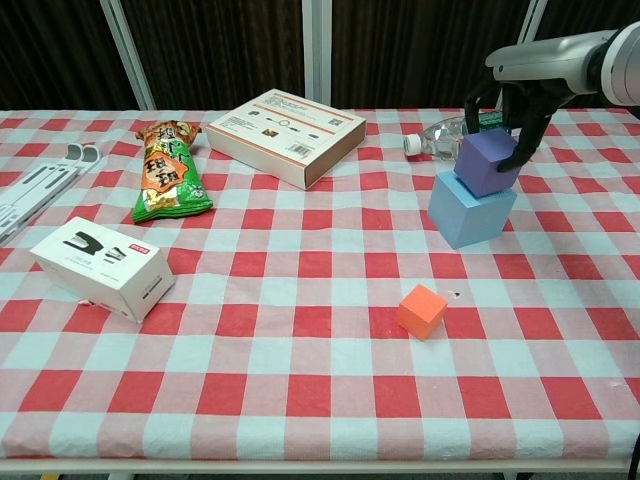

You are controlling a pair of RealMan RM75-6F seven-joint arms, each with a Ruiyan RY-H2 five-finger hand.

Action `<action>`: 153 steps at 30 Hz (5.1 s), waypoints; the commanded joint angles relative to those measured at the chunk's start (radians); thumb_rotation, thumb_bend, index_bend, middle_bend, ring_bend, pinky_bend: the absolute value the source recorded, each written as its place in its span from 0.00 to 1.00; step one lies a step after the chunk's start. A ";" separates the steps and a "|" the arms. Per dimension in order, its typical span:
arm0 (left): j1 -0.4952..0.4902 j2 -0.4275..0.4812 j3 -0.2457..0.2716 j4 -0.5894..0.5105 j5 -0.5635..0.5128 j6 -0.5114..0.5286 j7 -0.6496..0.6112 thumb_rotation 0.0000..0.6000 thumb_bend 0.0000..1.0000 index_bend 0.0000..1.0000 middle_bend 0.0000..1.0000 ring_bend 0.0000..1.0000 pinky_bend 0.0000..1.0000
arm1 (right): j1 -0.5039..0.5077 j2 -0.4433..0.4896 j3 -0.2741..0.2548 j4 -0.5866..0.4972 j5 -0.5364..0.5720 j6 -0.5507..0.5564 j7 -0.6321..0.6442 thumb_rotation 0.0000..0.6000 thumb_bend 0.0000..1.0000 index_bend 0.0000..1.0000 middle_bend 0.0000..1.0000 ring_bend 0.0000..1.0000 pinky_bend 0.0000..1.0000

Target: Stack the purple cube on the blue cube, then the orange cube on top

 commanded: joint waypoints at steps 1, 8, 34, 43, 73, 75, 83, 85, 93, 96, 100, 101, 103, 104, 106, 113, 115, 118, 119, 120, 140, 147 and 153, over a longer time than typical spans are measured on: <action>0.000 0.001 0.000 -0.001 0.000 0.000 0.002 1.00 0.05 0.22 0.14 0.13 0.27 | 0.008 -0.001 -0.009 0.000 0.003 0.000 0.007 1.00 0.05 0.51 1.00 1.00 1.00; -0.003 0.002 -0.002 -0.002 -0.004 -0.005 0.010 1.00 0.05 0.22 0.14 0.13 0.27 | 0.033 -0.010 -0.027 0.014 0.021 -0.003 0.022 1.00 0.04 0.50 1.00 1.00 1.00; -0.005 -0.002 -0.005 0.004 -0.011 -0.010 0.010 1.00 0.05 0.22 0.14 0.13 0.27 | 0.093 0.019 -0.071 -0.013 0.083 0.031 0.024 1.00 0.00 0.27 1.00 1.00 1.00; -0.006 -0.001 -0.007 -0.004 -0.010 -0.006 0.009 1.00 0.05 0.22 0.14 0.13 0.27 | 0.099 0.197 -0.037 -0.284 -0.012 0.125 -0.002 1.00 0.00 0.27 1.00 1.00 1.00; 0.002 -0.011 -0.006 0.032 -0.021 -0.010 -0.024 1.00 0.05 0.22 0.14 0.13 0.27 | 0.147 0.004 -0.250 -0.310 -0.101 0.071 -0.184 1.00 0.00 0.38 1.00 1.00 1.00; 0.002 -0.012 -0.007 0.039 -0.023 -0.011 -0.027 1.00 0.05 0.22 0.14 0.13 0.27 | 0.148 -0.007 -0.254 -0.302 -0.098 0.073 -0.183 1.00 0.00 0.38 1.00 1.00 1.00; 0.006 -0.016 -0.008 0.060 -0.032 -0.017 -0.038 1.00 0.05 0.22 0.14 0.13 0.27 | 0.155 -0.066 -0.268 -0.258 -0.094 0.061 -0.175 1.00 0.01 0.38 1.00 1.00 1.00; 0.006 -0.018 -0.006 0.063 -0.031 -0.019 -0.039 1.00 0.05 0.22 0.14 0.13 0.27 | 0.157 -0.080 -0.268 -0.249 -0.095 0.056 -0.171 1.00 0.01 0.39 1.00 1.00 1.00; 0.007 -0.023 -0.006 0.075 -0.031 -0.020 -0.048 1.00 0.05 0.22 0.14 0.13 0.27 | 0.170 -0.114 -0.280 -0.227 -0.078 0.059 -0.178 1.00 0.01 0.39 1.00 1.00 1.00; 0.007 -0.025 -0.006 0.079 -0.031 -0.022 -0.050 1.00 0.05 0.22 0.14 0.13 0.27 | 0.175 -0.118 -0.285 -0.221 -0.063 0.061 -0.182 1.00 0.01 0.39 1.00 1.00 1.00; 0.008 -0.028 -0.006 0.085 -0.032 -0.022 -0.054 1.00 0.05 0.22 0.14 0.13 0.27 | 0.176 -0.130 -0.292 -0.212 -0.057 0.064 -0.180 1.00 0.02 0.39 1.00 1.00 1.00; 0.008 -0.028 -0.005 0.087 -0.031 -0.023 -0.055 1.00 0.05 0.22 0.14 0.13 0.27 | 0.177 -0.134 -0.295 -0.208 -0.056 0.062 -0.181 1.00 0.02 0.39 1.00 1.00 1.00; 0.008 -0.028 -0.005 0.088 -0.031 -0.023 -0.058 1.00 0.05 0.22 0.14 0.13 0.27 | 0.178 -0.142 -0.298 -0.203 -0.053 0.061 -0.181 1.00 0.02 0.39 1.00 1.00 1.00; 0.009 -0.028 -0.005 0.089 -0.031 -0.023 -0.059 1.00 0.05 0.22 0.14 0.13 0.27 | 0.178 -0.148 -0.299 -0.200 -0.053 0.061 -0.180 1.00 0.02 0.40 1.00 1.00 1.00; 0.009 -0.028 -0.005 0.091 -0.031 -0.023 -0.061 1.00 0.05 0.22 0.14 0.13 0.27 | 0.178 -0.156 -0.299 -0.193 -0.053 0.062 -0.177 1.00 0.03 0.41 1.00 1.00 1.00; 0.010 -0.029 -0.004 0.096 -0.028 -0.023 -0.069 1.00 0.05 0.22 0.14 0.13 0.27 | 0.176 -0.174 -0.303 -0.179 -0.054 0.078 -0.179 1.00 0.05 0.48 1.00 1.00 1.00; 0.010 -0.030 -0.003 0.097 -0.027 -0.023 -0.069 1.00 0.05 0.22 0.14 0.13 0.27 | 0.176 -0.177 -0.302 -0.175 -0.055 0.083 -0.179 1.00 0.05 0.50 1.00 1.00 1.00; 0.011 -0.031 -0.003 0.098 -0.026 -0.022 -0.067 1.00 0.05 0.22 0.14 0.13 0.27 | 0.177 -0.181 -0.300 -0.168 -0.050 0.084 -0.179 1.00 0.05 0.51 1.00 1.00 1.00; 0.011 -0.031 -0.003 0.099 -0.026 -0.022 -0.066 1.00 0.05 0.22 0.14 0.13 0.27 | 0.178 -0.183 -0.299 -0.165 -0.048 0.082 -0.179 1.00 0.06 0.51 1.00 1.00 1.00; 0.011 -0.032 -0.003 0.100 -0.027 -0.022 -0.065 1.00 0.05 0.22 0.14 0.13 0.27 | 0.179 -0.186 -0.299 -0.162 -0.047 0.081 -0.179 1.00 0.06 0.51 1.00 1.00 1.00; 0.010 -0.036 -0.006 0.114 -0.032 -0.029 -0.076 1.00 0.05 0.22 0.14 0.13 0.27 | 0.188 -0.149 -0.268 -0.184 -0.040 0.093 -0.157 1.00 0.07 0.56 1.00 1.00 1.00; 0.005 -0.034 -0.006 0.106 -0.026 -0.030 -0.068 1.00 0.05 0.22 0.14 0.13 0.27 | 0.232 0.010 -0.184 -0.317 0.018 0.124 -0.138 1.00 0.07 0.57 1.00 1.00 1.00; 0.002 -0.026 -0.006 0.088 -0.021 -0.026 -0.054 1.00 0.05 0.22 0.14 0.13 0.27 | 0.287 0.163 -0.106 -0.386 0.148 0.121 -0.111 1.00 0.07 0.58 1.00 1.00 1.00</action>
